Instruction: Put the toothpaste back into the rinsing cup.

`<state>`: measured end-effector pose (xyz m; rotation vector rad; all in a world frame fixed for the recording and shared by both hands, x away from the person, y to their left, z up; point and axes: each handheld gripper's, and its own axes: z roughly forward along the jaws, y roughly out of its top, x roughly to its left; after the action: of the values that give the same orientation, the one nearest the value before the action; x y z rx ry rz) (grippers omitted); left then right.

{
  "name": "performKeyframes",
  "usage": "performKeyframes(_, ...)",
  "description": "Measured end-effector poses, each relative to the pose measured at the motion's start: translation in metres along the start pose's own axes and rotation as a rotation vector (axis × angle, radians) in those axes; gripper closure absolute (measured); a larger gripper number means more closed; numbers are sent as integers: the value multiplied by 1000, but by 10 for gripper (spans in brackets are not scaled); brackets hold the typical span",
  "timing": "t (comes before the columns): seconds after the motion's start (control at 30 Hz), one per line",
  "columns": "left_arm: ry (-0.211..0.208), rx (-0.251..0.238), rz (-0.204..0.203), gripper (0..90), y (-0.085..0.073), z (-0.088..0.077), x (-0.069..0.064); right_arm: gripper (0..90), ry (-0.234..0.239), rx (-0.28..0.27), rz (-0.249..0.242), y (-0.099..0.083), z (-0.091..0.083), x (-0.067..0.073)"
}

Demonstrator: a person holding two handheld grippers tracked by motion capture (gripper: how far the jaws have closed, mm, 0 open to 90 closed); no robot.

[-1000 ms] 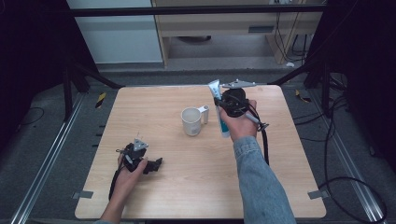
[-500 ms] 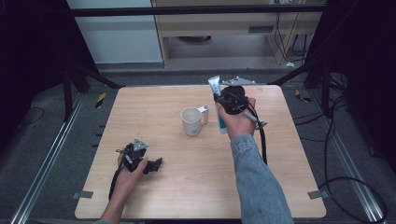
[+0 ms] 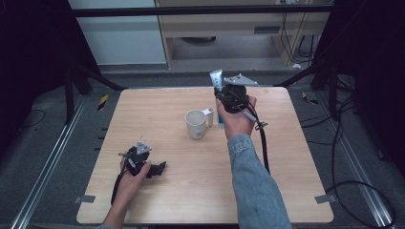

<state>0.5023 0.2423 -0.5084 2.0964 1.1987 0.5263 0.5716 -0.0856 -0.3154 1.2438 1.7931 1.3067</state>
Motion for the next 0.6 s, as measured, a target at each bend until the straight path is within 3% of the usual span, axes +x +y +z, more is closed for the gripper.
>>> performKeyframes(0.13,0,0,0,0,0,0,0,785,-8,-37,1,1,3,4)
performKeyframes(0.2,0,0,0,0,0,0,0,785,-4,-83,4,2,7,7)
performKeyframes(0.37,0,-1,-3,0,0,0,0,786,3,-120,13,4,12,10)
performKeyframes(0.6,-5,-3,-1,0,-2,-1,-1,786,1,-192,16,1,14,23)
